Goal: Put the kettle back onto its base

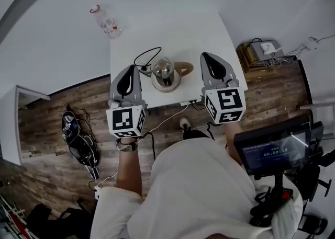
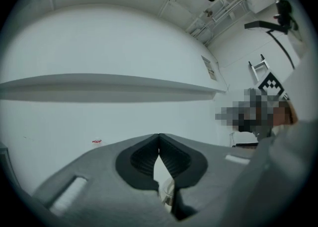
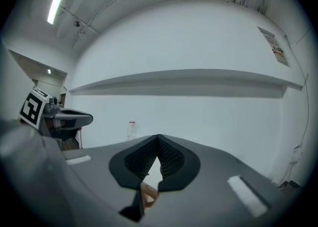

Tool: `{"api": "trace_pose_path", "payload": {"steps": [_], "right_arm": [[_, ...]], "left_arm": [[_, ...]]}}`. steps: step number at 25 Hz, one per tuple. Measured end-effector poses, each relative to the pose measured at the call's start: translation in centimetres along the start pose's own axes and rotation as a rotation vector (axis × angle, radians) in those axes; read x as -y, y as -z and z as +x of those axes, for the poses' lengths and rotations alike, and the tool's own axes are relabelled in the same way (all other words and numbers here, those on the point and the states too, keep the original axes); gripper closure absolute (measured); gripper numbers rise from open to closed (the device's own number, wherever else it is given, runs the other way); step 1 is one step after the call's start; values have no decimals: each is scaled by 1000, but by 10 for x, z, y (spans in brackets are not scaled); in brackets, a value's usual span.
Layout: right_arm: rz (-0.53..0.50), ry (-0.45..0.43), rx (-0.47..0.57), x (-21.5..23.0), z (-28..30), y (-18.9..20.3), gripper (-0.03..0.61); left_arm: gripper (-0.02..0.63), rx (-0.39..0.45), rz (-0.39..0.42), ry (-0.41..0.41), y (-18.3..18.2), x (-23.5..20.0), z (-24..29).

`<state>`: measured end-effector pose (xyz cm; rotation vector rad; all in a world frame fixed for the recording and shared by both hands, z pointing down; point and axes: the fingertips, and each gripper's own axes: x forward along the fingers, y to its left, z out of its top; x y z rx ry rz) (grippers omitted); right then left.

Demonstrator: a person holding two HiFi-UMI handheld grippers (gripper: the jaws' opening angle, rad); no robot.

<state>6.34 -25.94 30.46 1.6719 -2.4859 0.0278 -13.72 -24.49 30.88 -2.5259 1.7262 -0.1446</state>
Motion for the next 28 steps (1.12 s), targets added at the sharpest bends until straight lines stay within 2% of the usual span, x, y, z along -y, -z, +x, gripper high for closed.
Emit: {"api": "trace_pose_path", "payload": {"steps": [3, 11, 22, 28], "right_arm": [[-21, -11, -2, -4, -2, -8, 577], [-48, -38, 50, 0, -2, -34, 577], [-62, -57, 34, 3, 3, -32, 577], [-63, -58, 14, 6, 12, -25, 577]], "left_arm": [[607, 5, 38, 0, -7, 3, -1], [607, 49, 81, 9, -30, 14, 5], [607, 26, 86, 35, -26, 24, 14], [607, 6, 83, 21, -19, 17, 21]]}}
